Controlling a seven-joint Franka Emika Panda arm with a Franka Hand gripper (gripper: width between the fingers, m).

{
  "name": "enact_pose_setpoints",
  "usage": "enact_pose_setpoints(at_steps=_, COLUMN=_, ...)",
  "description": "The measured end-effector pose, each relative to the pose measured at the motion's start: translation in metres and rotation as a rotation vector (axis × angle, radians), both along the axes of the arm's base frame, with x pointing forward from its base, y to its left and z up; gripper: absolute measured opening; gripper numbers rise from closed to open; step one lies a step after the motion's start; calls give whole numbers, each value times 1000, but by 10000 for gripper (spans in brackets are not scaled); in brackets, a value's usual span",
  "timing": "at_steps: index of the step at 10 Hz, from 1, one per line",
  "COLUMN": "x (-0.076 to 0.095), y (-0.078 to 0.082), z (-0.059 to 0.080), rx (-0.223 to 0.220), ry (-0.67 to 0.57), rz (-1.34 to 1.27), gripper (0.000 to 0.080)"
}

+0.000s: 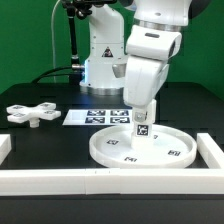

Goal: Assemble round table

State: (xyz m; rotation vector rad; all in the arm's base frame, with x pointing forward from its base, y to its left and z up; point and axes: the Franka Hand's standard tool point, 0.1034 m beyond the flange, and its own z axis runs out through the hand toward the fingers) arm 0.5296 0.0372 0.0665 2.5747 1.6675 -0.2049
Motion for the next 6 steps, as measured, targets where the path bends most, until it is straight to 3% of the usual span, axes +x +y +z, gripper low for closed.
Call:
enact_pose_setpoints(at_steps=3, x=0, y=0, z=0, rx=-10, ry=-24, rz=-202, gripper=407)
enact_pose_setpoints(at_steps=6, x=-2, y=-2, z=0, rx=13, ry=-42, rz=-568, gripper=407)
